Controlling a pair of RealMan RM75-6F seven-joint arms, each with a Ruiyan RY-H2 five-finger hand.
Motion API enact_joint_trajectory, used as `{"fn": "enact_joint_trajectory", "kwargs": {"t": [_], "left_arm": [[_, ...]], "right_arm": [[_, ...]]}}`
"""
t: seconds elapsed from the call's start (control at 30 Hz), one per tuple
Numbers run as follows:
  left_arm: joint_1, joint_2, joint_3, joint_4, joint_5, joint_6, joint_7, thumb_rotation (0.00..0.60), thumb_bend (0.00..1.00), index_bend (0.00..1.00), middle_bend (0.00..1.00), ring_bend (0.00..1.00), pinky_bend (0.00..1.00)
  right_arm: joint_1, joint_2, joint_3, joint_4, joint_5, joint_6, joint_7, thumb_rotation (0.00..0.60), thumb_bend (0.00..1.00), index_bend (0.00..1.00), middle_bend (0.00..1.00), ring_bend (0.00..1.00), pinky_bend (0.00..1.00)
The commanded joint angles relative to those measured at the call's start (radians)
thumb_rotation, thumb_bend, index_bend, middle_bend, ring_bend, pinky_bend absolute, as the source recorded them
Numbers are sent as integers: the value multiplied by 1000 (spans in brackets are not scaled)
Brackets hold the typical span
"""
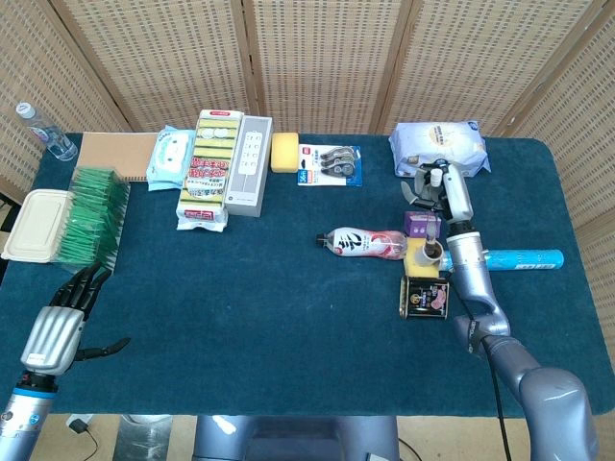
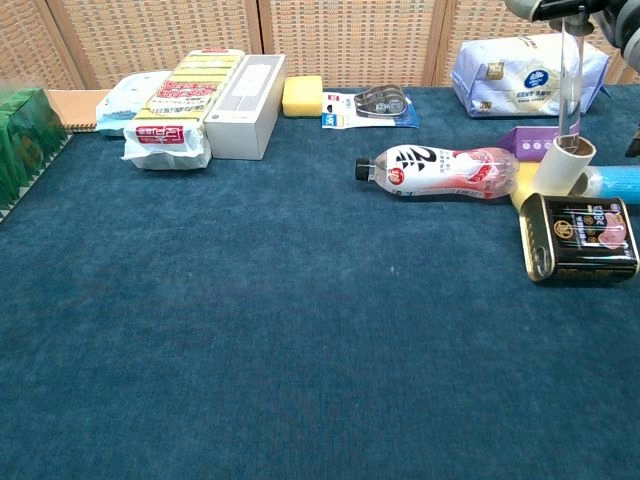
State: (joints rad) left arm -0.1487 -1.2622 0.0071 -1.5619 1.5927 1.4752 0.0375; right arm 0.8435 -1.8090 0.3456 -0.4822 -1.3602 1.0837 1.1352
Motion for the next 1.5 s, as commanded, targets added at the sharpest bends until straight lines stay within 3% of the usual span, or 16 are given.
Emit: {"fn": "enact_joint_trajectory", "kwargs": {"t": [0.03,0.73,0.83,1.07,1.5], "left_arm": [[-1,1,-1,-2,-2,-2,1,422,0,0,0,30,144],[-5,-1,1,-3,-2,-15,4,428,0,0,0,30,144],[-4,1,0,-2,-2,-12,1,429,0,0,0,30,144],[-5,2,2,3,5,-13,-8,427,0,0,0,30,144],[-10,9,6,17,25,-8,-39,438,0,0,0,30,144]], "right_arm": [[-3,-9,-7,15,-2,8,10,600,387,780,1000,1000,1000],[-9,-26,-39,54,-7,15,59,600,376,766,974,1000,991],[-15,-16,-43,43,-11,27,62,600,377,741,943,991,952],[-30,8,-54,9,-21,53,64,600,377,689,857,865,821],[-67,49,-66,-55,-26,87,37,600,379,573,760,759,708]]}}
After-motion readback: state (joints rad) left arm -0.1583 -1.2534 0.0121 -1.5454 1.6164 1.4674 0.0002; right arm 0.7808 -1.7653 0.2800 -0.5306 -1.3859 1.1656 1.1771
